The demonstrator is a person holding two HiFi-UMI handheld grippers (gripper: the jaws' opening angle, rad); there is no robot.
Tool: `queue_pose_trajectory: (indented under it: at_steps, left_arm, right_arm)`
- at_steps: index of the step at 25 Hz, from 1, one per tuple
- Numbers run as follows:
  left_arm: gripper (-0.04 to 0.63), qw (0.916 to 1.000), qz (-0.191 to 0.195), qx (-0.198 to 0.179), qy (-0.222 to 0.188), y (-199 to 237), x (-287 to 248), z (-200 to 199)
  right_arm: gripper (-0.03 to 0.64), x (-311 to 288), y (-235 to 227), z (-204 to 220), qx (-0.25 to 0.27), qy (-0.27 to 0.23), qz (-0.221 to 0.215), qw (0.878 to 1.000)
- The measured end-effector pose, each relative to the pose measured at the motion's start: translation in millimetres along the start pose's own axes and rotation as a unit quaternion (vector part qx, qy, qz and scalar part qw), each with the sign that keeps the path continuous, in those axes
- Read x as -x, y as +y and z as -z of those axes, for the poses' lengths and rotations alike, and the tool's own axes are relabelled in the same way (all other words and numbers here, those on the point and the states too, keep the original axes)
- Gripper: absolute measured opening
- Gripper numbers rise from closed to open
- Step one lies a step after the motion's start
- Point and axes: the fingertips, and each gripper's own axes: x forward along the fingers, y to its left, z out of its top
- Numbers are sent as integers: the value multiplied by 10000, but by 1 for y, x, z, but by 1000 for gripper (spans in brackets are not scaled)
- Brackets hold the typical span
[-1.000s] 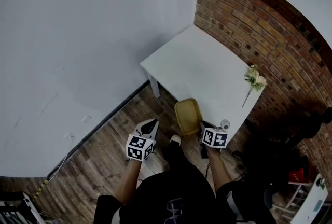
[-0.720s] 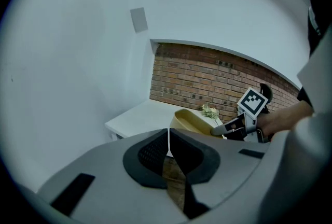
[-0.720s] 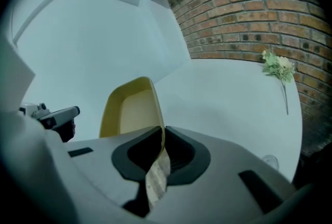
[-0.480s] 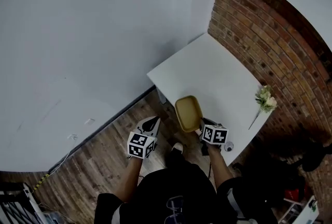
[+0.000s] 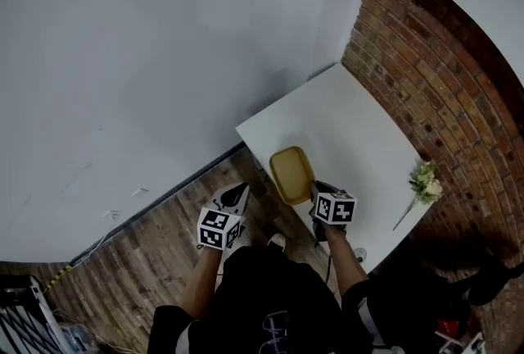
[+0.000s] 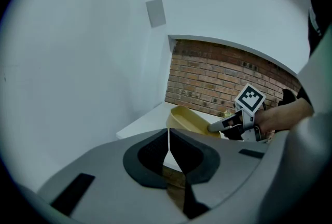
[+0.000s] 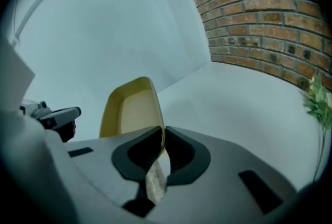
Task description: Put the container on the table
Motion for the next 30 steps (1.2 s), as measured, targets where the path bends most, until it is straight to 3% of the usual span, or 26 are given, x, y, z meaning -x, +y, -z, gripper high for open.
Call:
queue_pose_trajectory:
  at_steps: [10,30]
  left_arm:
    - [21,9998,-153,108,-79,26,-7,-10]
    - [20,9995,239,193,-12,95,-71,-39]
  right_arm:
    - [40,-27,12,-22,149,79,-138,9998]
    - [40,-120,36,-91,542,331,-124,9979]
